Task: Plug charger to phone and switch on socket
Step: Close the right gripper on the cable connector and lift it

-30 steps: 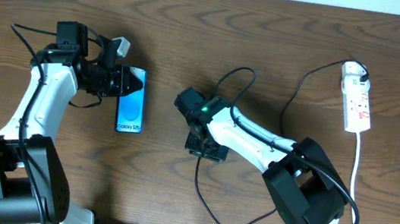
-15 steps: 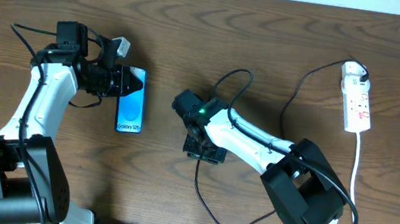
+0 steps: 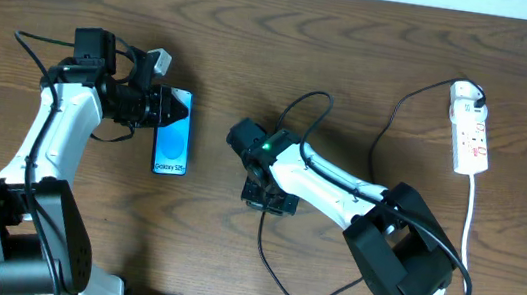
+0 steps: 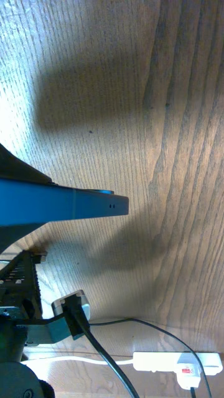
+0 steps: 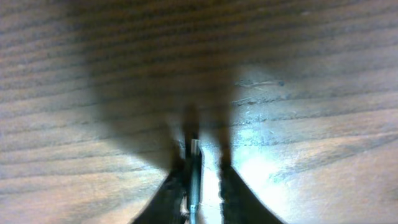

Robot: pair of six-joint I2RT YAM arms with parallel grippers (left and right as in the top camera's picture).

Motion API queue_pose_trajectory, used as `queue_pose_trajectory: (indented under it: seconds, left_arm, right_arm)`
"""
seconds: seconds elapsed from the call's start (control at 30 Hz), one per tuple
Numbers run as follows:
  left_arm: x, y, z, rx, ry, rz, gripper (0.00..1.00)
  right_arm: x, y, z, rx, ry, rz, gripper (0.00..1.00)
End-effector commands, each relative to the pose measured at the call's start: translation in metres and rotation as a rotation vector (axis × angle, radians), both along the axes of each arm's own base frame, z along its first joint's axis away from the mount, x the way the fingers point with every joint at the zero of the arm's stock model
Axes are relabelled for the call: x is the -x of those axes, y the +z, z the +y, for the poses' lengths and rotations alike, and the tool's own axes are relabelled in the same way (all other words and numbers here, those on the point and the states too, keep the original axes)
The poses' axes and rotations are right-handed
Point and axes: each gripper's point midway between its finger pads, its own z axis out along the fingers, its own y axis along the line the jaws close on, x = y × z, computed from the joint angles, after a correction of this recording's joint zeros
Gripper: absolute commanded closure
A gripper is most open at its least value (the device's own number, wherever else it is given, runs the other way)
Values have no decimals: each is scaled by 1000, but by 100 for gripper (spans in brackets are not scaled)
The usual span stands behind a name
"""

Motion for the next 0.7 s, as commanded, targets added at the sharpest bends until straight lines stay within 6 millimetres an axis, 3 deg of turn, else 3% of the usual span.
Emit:
queue_pose_trajectory:
  seconds: [0.0,0.27,0.4,0.67]
  left_arm:
    - [-1,9,-1,9,-6,-29,93]
    - [-1,9,-1,9,-6,-29,92]
    - [-1,9,-1,9,-4,-27,93]
    - [-1,10,-1,11,-4,-27,93]
  right_arm:
    - [6,-12,-2,25,-1,28,91]
    - [6,-12,-2,24,-2,27,90]
    - [6,-12,-2,24,-2,27,99]
    - [-4,-12,-8,19,-27,25,99]
